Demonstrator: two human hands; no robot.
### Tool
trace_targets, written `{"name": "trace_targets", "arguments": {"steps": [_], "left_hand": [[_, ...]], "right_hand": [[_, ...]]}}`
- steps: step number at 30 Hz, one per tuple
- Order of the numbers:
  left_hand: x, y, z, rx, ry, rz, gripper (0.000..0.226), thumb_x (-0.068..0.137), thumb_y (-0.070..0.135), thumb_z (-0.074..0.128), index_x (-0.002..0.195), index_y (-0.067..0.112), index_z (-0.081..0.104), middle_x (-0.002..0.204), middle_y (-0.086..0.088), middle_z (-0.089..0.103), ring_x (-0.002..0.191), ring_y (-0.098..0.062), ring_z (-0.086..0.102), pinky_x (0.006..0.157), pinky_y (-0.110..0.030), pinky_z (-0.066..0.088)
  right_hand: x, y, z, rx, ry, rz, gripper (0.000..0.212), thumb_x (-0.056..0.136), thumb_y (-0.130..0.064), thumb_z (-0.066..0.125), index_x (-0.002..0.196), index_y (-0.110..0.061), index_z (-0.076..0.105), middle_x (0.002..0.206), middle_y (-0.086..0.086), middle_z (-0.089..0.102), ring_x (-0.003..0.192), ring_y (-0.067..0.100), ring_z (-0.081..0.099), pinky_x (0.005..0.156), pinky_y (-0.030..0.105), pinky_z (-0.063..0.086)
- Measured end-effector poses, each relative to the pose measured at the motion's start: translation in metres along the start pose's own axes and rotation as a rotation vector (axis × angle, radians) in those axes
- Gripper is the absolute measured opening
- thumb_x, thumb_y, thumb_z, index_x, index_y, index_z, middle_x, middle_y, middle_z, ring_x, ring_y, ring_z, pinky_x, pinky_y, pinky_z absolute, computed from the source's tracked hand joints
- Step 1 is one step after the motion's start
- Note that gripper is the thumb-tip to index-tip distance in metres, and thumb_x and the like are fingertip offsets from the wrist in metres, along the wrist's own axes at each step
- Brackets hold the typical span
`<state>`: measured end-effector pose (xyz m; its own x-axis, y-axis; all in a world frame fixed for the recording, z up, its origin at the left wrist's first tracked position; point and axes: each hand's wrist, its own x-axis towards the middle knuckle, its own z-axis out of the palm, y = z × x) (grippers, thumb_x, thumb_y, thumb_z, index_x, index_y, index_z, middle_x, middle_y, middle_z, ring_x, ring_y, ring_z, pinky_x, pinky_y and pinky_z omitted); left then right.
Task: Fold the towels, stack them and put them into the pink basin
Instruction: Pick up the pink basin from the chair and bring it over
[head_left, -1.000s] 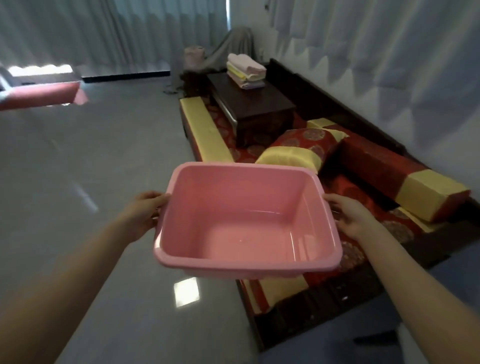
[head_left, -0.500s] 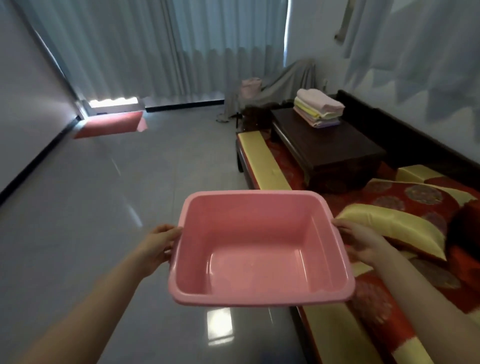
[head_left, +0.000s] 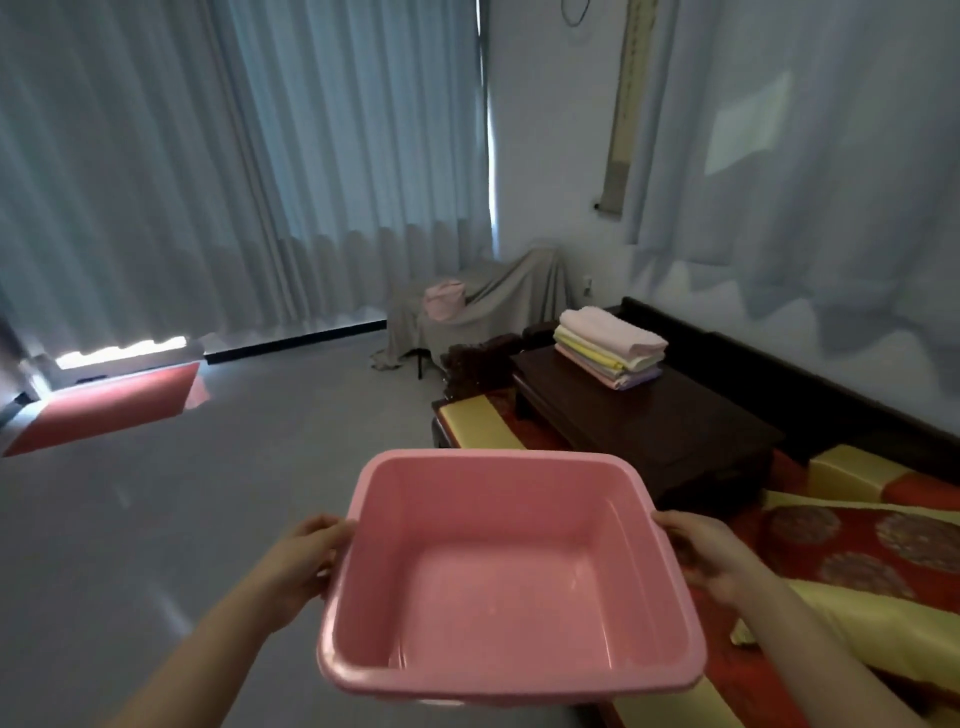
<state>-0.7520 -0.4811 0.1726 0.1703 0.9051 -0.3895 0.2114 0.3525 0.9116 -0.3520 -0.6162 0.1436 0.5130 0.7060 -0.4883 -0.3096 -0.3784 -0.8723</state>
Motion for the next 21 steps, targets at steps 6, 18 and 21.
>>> {"name": "trace_targets", "arguments": {"steps": [6,18,21], "left_hand": [[0.159,0.082,0.065,0.092,-0.191,0.031,0.009,0.09,0.017,0.059,0.087,0.009,0.057,0.084,-0.012,0.052,0.074,-0.023,0.045,0.06,-0.03,0.035],[0.405,0.189,0.303,0.308,-0.559,0.086,0.009,0.088,0.017,0.061,0.083,0.01,0.06,0.077,-0.012,0.053,0.07,-0.023,0.048,0.059,-0.031,0.036],[0.451,0.206,0.358,0.373,-0.61,0.074,0.008,0.088,0.016,0.061,0.082,0.01,0.06,0.07,-0.009,0.05,0.062,-0.02,0.044,0.056,-0.027,0.034]], "right_hand": [[0.064,-0.041,-0.012,0.112,0.235,0.038,0.025,0.081,-0.019,0.067,0.1,-0.002,0.07,0.079,0.011,0.061,0.062,0.019,0.049,0.067,0.033,0.046],[0.219,-0.105,-0.085,0.32,0.596,0.044,0.009,0.087,-0.015,0.059,0.08,-0.012,0.063,0.058,0.001,0.058,0.053,0.015,0.051,0.052,0.029,0.046],[0.253,-0.113,-0.097,0.376,0.69,0.084,0.017,0.087,-0.014,0.058,0.07,-0.015,0.058,0.042,-0.006,0.05,0.035,0.008,0.042,0.049,0.025,0.042]]}}
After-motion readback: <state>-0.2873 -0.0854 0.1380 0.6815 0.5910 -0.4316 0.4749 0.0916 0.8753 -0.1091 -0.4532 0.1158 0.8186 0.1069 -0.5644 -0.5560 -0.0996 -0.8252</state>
